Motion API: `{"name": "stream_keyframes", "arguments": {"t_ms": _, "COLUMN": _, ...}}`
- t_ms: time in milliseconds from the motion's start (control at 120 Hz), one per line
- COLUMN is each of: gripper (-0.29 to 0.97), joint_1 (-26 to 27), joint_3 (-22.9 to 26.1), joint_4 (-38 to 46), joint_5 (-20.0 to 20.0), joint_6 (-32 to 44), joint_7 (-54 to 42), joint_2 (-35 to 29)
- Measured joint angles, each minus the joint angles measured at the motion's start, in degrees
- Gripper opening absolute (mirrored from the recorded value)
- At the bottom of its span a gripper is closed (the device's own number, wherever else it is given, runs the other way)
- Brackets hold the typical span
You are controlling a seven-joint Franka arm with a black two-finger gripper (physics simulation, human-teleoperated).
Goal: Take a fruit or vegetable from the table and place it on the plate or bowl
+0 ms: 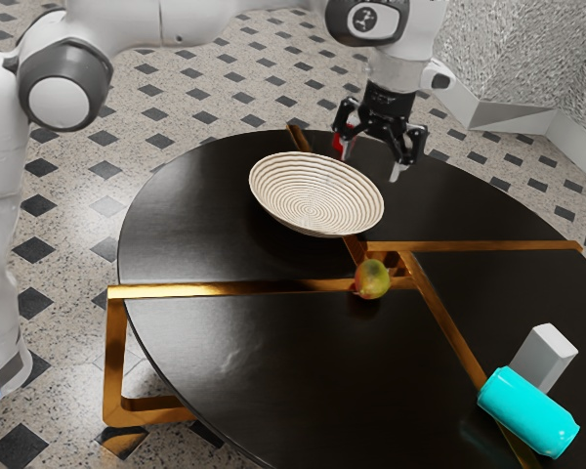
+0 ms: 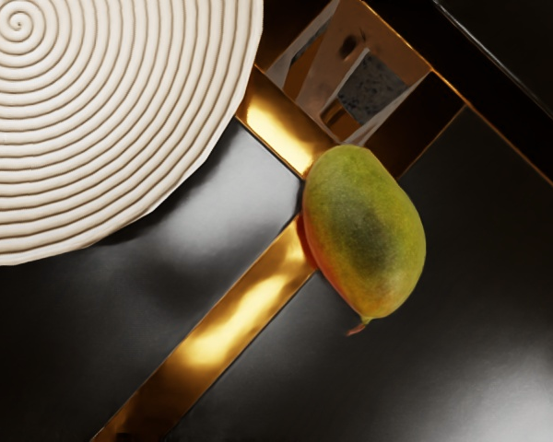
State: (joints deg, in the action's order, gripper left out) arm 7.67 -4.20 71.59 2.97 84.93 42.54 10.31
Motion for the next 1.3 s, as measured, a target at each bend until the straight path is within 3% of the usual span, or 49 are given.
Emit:
{"name": "stream_keyframes", "arguments": {"t_ms": 167, "gripper": 0.68, "joint_1": 0.0, "joint_3": 0.0, "joint_4": -0.3, "joint_5": 0.4, "joint_6": -1.3, "joint_7": 22.7, "joint_2": 0.6}}
{"name": "stream_keyframes", "arguments": {"t_ms": 308, "gripper": 0.68, "joint_1": -1.1, "joint_3": -0.6, "joint_4": -0.4, "joint_5": 2.8, "joint_6": -1.9, "joint_7": 30.3, "joint_2": 0.1}}
{"name": "stream_keyframes", "arguments": {"t_ms": 450, "gripper": 0.68, "joint_1": -3.6, "joint_3": -0.2, "joint_4": -0.3, "joint_5": 7.4, "joint_6": -2.2, "joint_7": 28.0, "joint_2": 1.8}}
{"name": "stream_keyframes", "arguments": {"t_ms": 617, "gripper": 0.68, "joint_1": -3.4, "joint_3": 0.5, "joint_4": -4.6, "joint_5": 12.9, "joint_6": -2.1, "joint_7": 24.6, "joint_2": 11.8}}
{"name": "stream_keyframes", "arguments": {"t_ms": 700, "gripper": 0.68, "joint_1": -3.3, "joint_3": -0.4, "joint_4": -4.4, "joint_5": 15.0, "joint_6": -1.8, "joint_7": 23.2, "joint_2": 13.6}}
{"name": "stream_keyframes", "arguments": {"t_ms": 967, "gripper": 0.68, "joint_1": -7.8, "joint_3": -0.2, "joint_4": -3.2, "joint_5": 19.1, "joint_6": -1.1, "joint_7": 19.3, "joint_2": 17.4}}
{"name": "stream_keyframes", "arguments": {"t_ms": 1300, "gripper": 0.68, "joint_1": -8.2, "joint_3": 2.4, "joint_4": -3.9, "joint_5": 21.1, "joint_6": 1.3, "joint_7": 16.3, "joint_2": 21.9}}
